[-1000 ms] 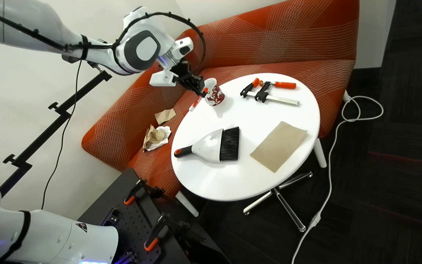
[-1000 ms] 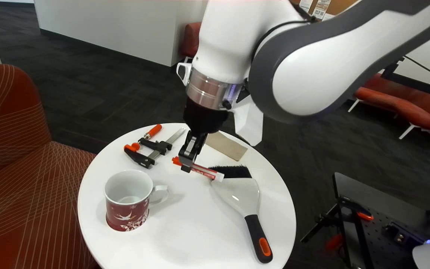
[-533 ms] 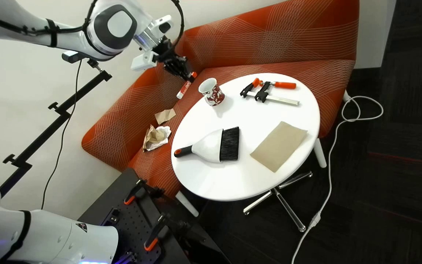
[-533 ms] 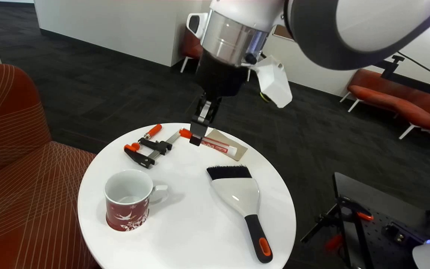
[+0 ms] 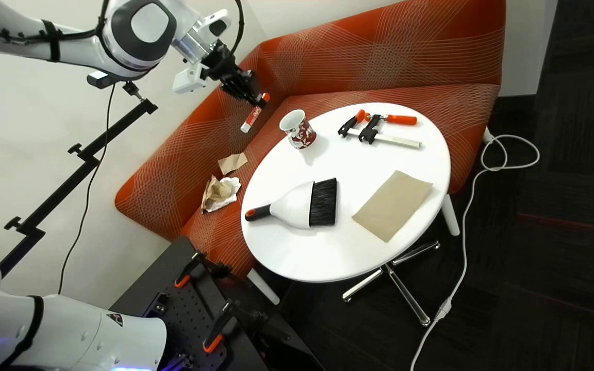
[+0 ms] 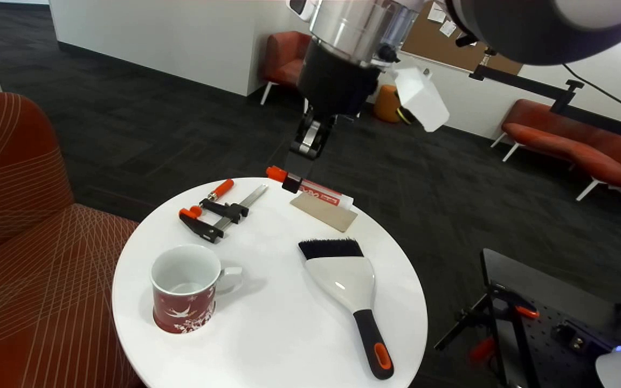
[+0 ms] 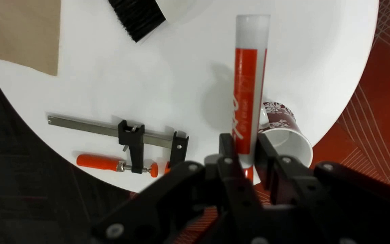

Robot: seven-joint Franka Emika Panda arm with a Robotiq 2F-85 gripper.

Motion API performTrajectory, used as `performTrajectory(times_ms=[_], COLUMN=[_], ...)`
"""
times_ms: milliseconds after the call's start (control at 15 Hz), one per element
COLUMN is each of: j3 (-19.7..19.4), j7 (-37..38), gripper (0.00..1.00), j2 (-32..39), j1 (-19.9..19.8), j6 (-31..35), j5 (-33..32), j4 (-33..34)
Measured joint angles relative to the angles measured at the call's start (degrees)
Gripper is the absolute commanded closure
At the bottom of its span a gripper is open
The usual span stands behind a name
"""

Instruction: Put the marker in the mug

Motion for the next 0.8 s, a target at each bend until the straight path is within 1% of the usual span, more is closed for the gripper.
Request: performTrajectory(times_ms=[200, 400, 600, 800], j3=[0.1, 0.6, 1.3, 3.2], j7=[-0.3, -3.7, -10.7, -20.3], gripper=[0.92, 0.93, 0.93, 0.93], j2=[0.1, 0.8, 1.9, 3.3], j1=[-0.1, -1.1, -2.9, -5.5], j6=[0.1, 1.1, 3.8, 7.6], j5=[0.2, 1.2, 4.5, 9.8], j4=[-0.1, 0.0, 0.0, 0.0])
